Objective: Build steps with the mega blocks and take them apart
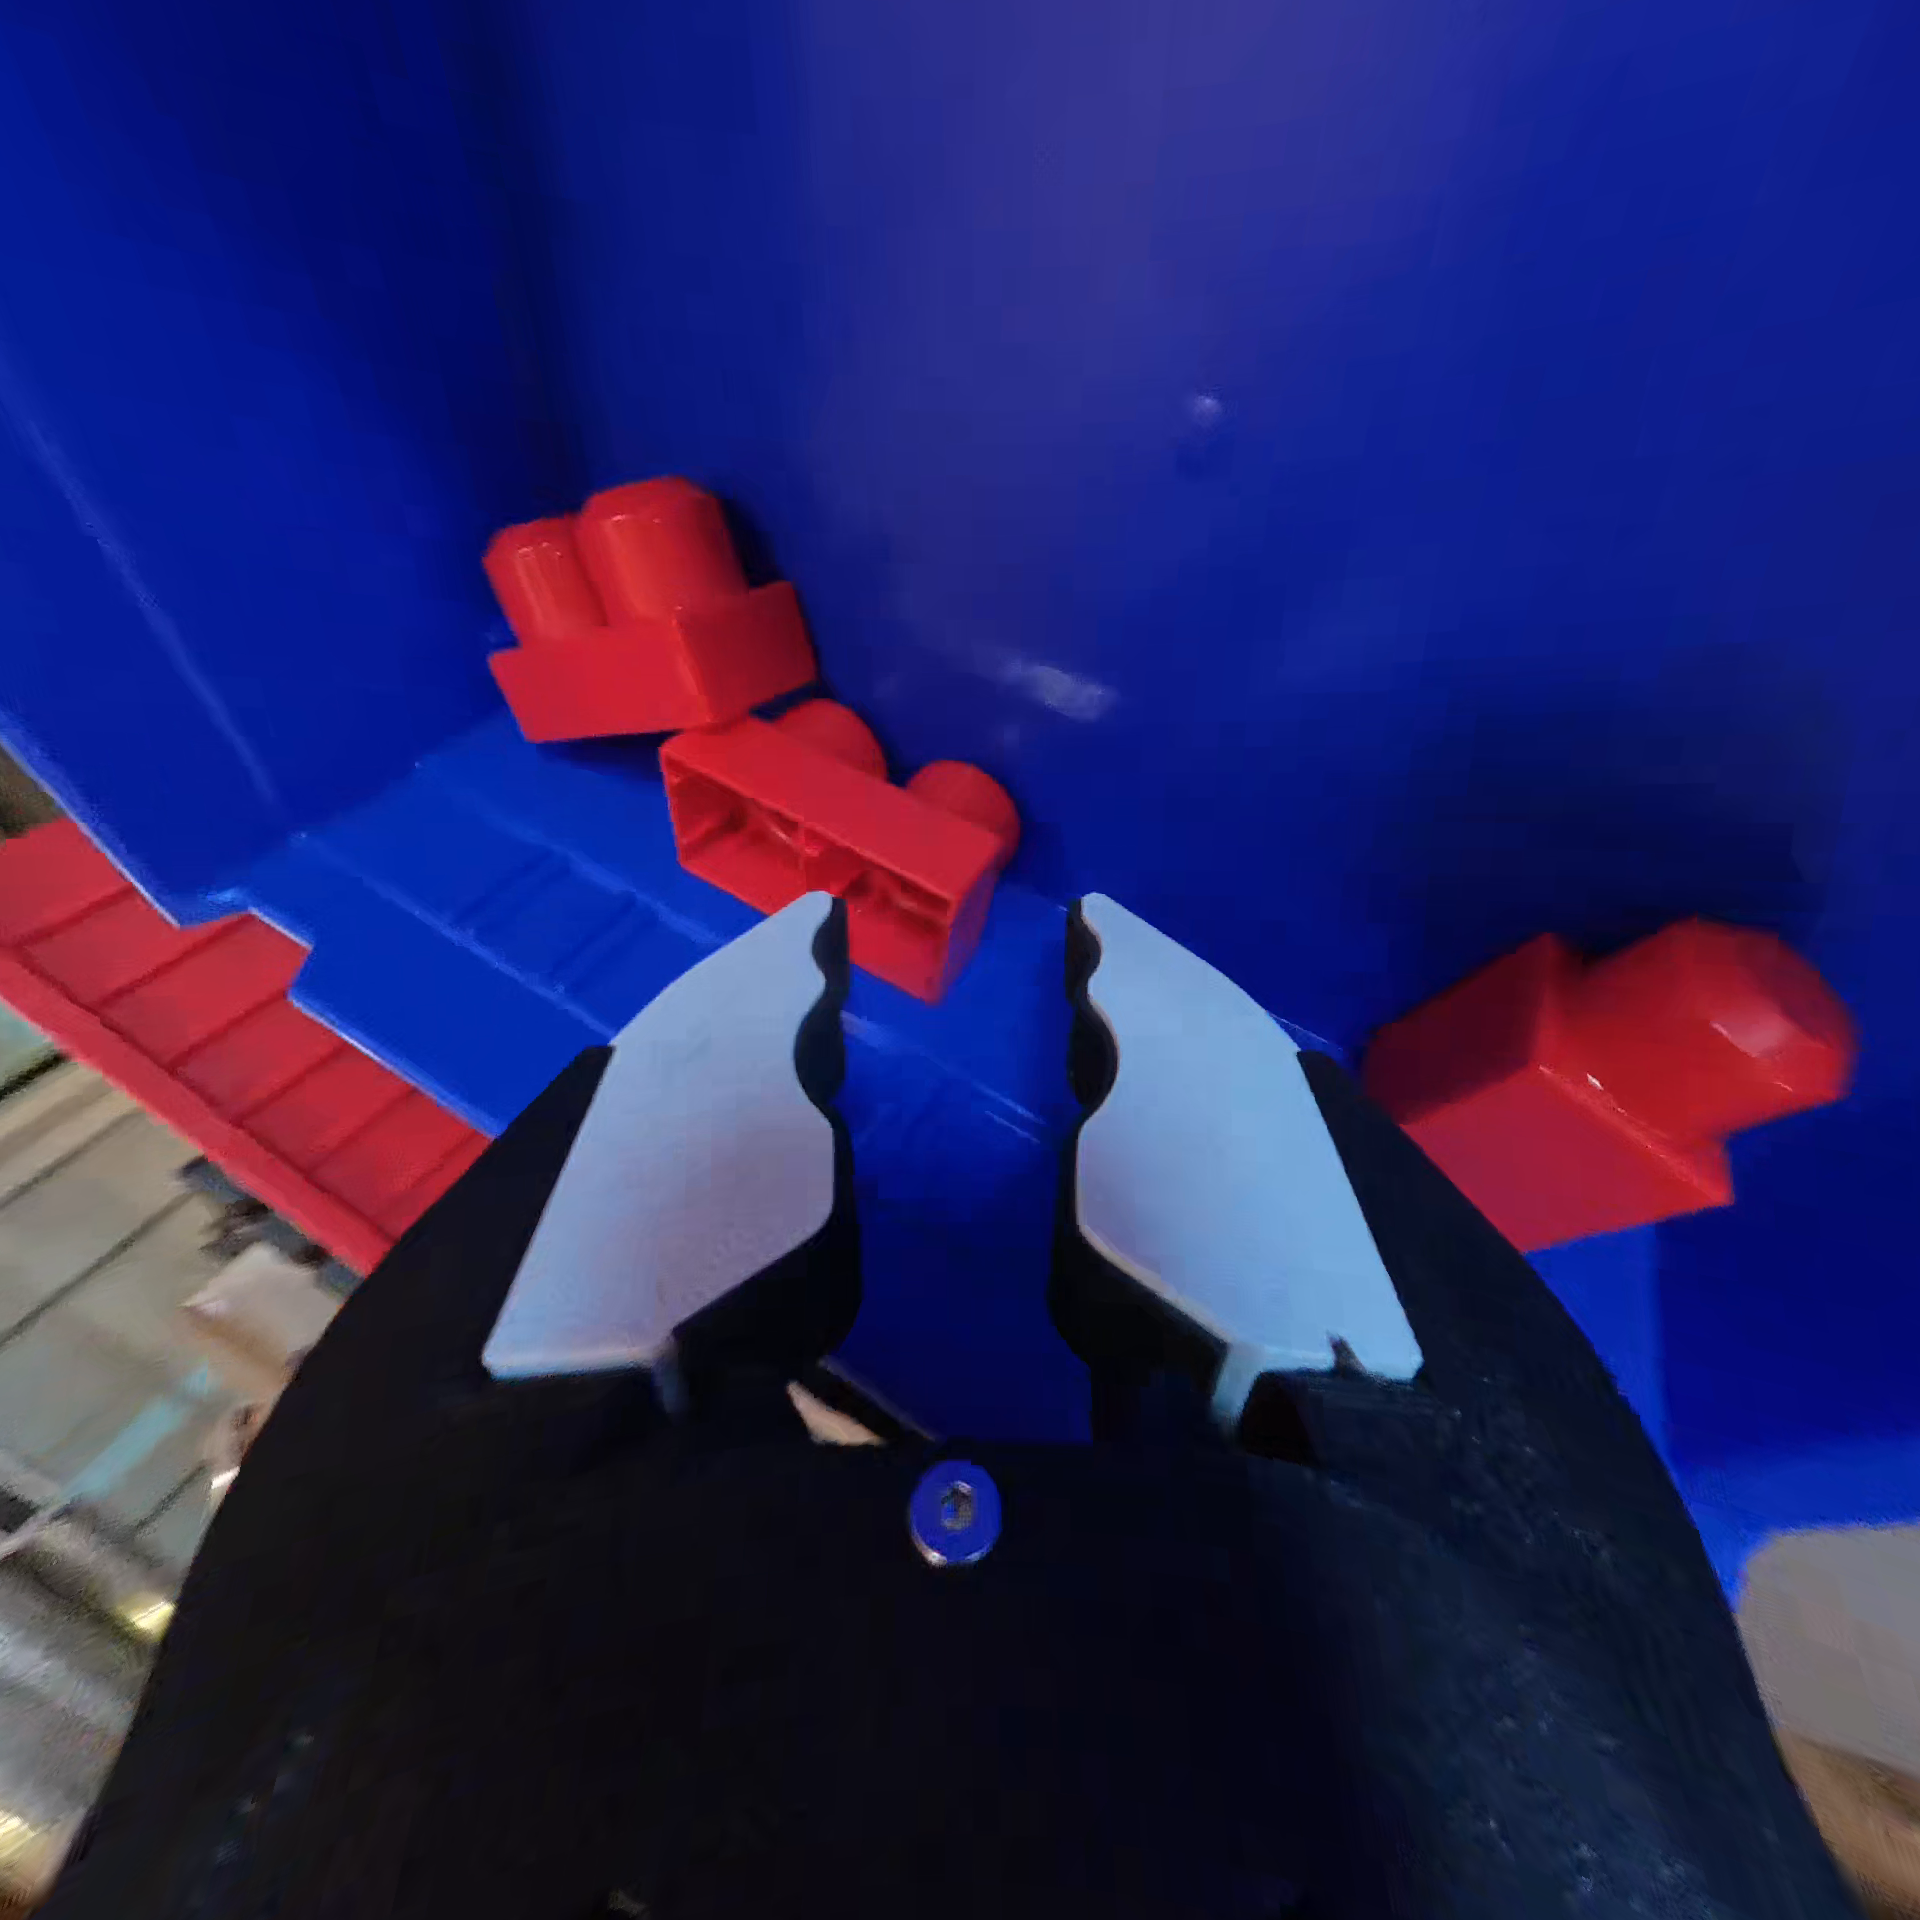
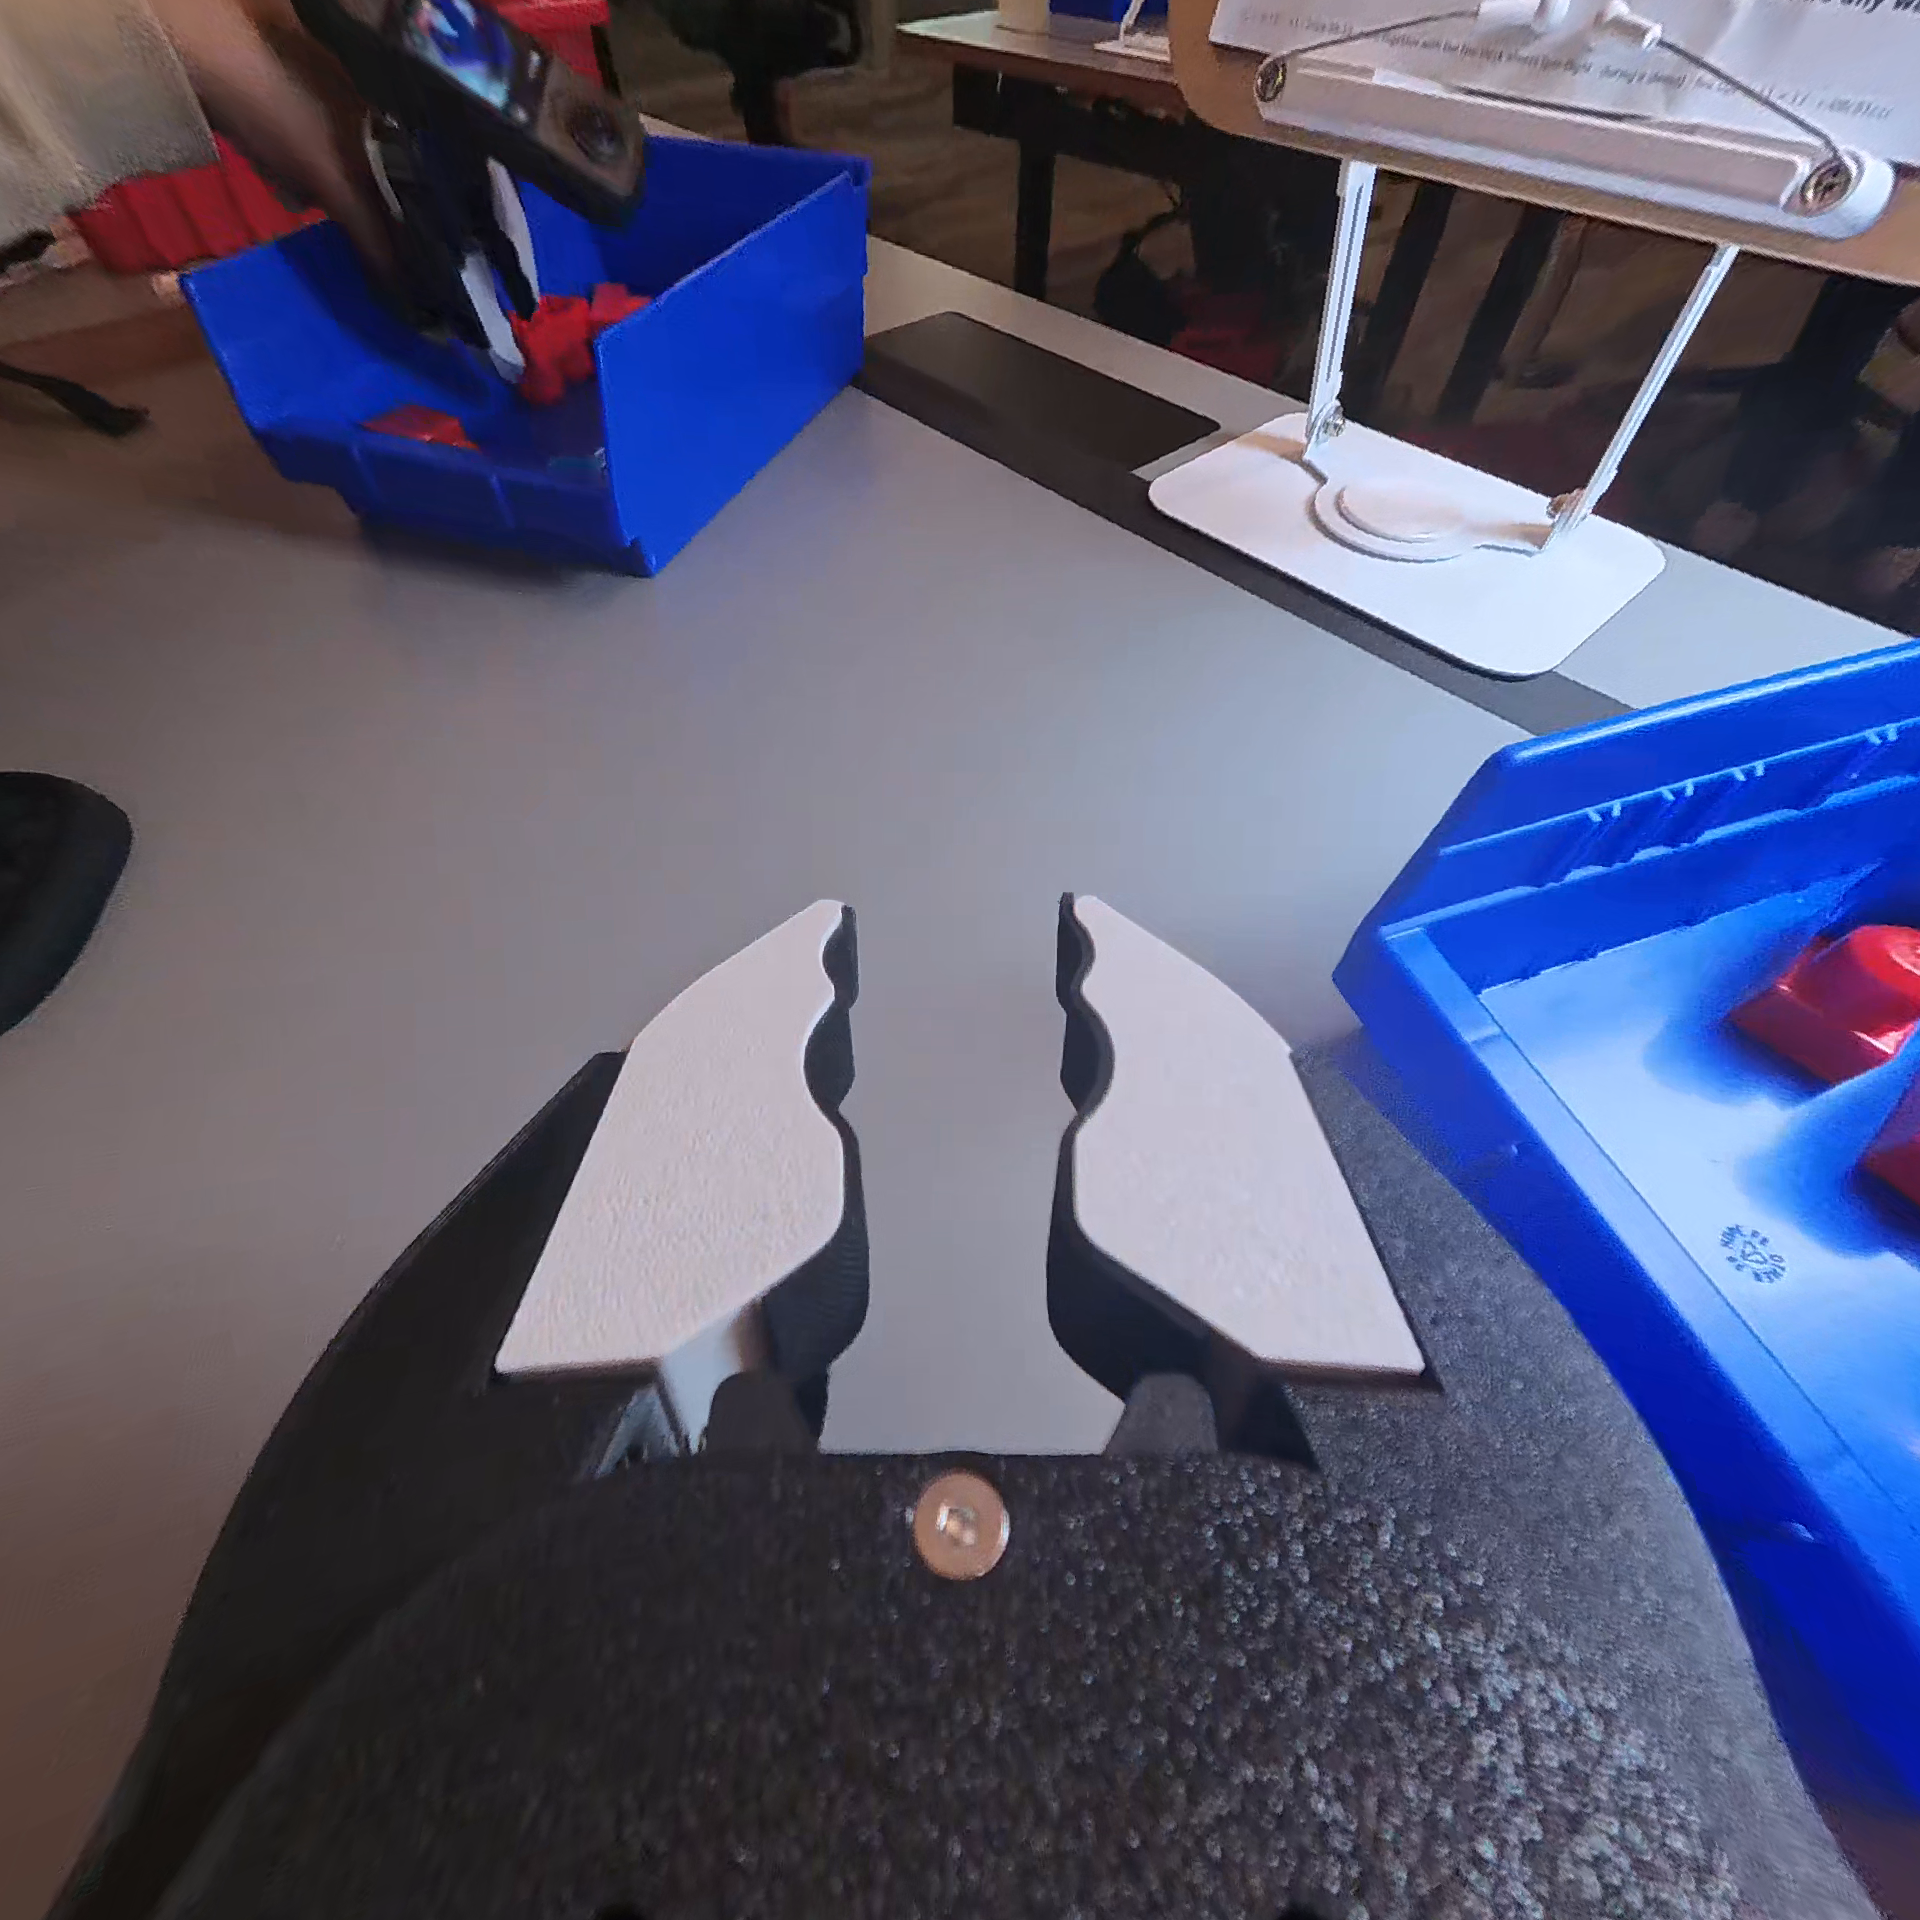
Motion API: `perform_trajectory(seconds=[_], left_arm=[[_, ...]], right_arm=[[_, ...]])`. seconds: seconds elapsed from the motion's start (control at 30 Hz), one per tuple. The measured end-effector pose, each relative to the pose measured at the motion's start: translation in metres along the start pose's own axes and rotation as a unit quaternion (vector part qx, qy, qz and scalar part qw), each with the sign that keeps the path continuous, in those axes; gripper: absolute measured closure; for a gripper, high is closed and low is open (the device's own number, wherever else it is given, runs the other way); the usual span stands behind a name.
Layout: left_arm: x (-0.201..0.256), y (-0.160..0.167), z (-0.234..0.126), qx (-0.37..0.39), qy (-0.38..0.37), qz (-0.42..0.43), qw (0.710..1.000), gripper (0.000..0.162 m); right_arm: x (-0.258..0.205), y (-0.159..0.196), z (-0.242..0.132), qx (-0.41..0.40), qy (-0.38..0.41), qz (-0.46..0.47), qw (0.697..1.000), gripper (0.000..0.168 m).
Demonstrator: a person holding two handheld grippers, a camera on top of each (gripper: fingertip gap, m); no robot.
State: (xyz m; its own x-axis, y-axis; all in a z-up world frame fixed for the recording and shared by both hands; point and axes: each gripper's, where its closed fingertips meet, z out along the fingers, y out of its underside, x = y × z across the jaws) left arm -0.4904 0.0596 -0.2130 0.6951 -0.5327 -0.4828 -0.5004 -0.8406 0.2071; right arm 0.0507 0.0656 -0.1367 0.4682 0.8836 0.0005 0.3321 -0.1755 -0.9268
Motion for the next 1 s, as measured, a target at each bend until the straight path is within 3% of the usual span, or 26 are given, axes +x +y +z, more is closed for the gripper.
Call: perform_trajectory(seconds=[0.13,0.23,0.37,0.47,0.57,0.7,0.8,0.87,1.0], left_arm=[[0.000,0.000,0.014,-0.054,-0.040,0.065,0.996,0.152],[0.004,-0.012,0.005,-0.019,-0.034,0.064,0.997,0.155],[0.016,-0.047,-0.061,0.164,0.001,0.012,0.986,0.159],[0.046,-0.072,-0.139,0.343,0.065,-0.015,0.937,0.159],[0.091,-0.084,-0.209,0.482,0.145,0.001,0.864,0.159],[0.191,-0.081,-0.305,0.623,0.370,0.075,0.685,0.160],[0.257,-0.072,-0.346,0.649,0.508,0.124,0.552,0.160],[0.287,-0.070,-0.360,0.638,0.587,0.131,0.481,0.160],[0.324,-0.078,-0.366,0.599,0.677,0.125,0.408,0.160]], right_arm=[[-0.001,0.005,0.002,-0.002,-0.004,0.009,1.000,0.132],[-0.001,0.006,0.000,0.004,-0.003,0.004,1.000,0.133],[-0.006,0.001,0.000,0.036,-0.014,-0.010,0.999,0.134],[-0.019,-0.009,0.003,0.068,-0.033,-0.048,0.996,0.134],[-0.036,-0.016,0.008,0.085,-0.043,-0.100,0.990,0.132],[-0.069,-0.029,0.011,0.124,-0.062,-0.182,0.973,0.121],[-0.092,-0.038,0.011,0.159,-0.056,-0.251,0.953,0.112],[-0.104,-0.041,0.011,0.175,-0.045,-0.297,0.938,0.109],[-0.130,-0.038,0.011,0.195,-0.049,-0.366,0.909,0.116]])
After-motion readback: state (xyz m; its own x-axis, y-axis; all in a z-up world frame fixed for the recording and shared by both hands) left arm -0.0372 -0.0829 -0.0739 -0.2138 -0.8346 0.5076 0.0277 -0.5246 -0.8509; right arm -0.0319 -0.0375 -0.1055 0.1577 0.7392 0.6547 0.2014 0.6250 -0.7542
